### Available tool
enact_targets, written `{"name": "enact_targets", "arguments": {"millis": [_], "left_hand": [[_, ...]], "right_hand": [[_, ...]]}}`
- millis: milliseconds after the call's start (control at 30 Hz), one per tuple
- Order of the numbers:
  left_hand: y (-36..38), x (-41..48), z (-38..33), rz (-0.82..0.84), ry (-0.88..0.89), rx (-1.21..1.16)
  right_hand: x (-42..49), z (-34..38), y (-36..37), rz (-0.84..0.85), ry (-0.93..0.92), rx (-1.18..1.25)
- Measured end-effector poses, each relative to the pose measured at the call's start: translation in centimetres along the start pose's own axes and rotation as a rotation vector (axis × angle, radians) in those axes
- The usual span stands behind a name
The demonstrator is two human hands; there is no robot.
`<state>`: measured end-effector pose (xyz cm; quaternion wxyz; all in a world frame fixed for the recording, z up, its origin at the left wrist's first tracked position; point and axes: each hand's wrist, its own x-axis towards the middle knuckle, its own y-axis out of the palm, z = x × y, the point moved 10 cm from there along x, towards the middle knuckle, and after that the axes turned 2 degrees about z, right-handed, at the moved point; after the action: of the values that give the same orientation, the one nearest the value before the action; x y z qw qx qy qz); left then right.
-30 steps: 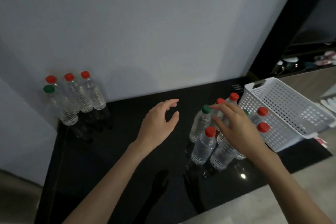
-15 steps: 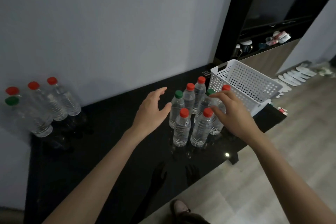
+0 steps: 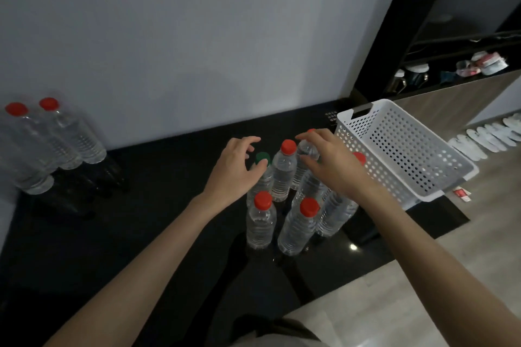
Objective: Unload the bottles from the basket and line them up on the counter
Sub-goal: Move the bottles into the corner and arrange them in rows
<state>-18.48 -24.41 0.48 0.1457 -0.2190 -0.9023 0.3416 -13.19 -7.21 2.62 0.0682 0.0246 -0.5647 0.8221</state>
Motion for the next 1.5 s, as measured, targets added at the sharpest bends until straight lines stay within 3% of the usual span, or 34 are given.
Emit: {"name": "enact_targets", "arguments": {"millis": [133,233,467,700,933,1167,1500], "left_hand": [[-0.1,-1.3,-0.3,-0.09,0.029,0.002],[0.6,-2.9,-0.4,-0.039,0.009,0.005],[4.5,-6.3,0.7,0.104,-0.05,0.3],[4.2,-6.1,1.7,-0.041,-0.183,0.323],[-0.8,-8.2,5.5,-0.199,-0.367,0.248],[-8.7,-10.9,10.4,-0.301,-0.487,0.36],[-20.0,-13.8,19.5,-0.322,-0.472,0.407]], "right_hand": [[3.5,-0.5,3.2,0.142,-0.099,-0.042],[5.0,-0.4,5.9,0.228,-0.167,-0.196],[7.2,-0.1,7.5,0.218,-0.247,-0.139],[8.7,1.3,7.0,0.197,-0.209,-0.027],[11.1,5.5,4.8,0.047,-0.341,0.048],[12.6,13.8,6.2,0.205,-0.532,0.155],[13.3,24.9,12.5,0.316,-0.457,0.205]]}}
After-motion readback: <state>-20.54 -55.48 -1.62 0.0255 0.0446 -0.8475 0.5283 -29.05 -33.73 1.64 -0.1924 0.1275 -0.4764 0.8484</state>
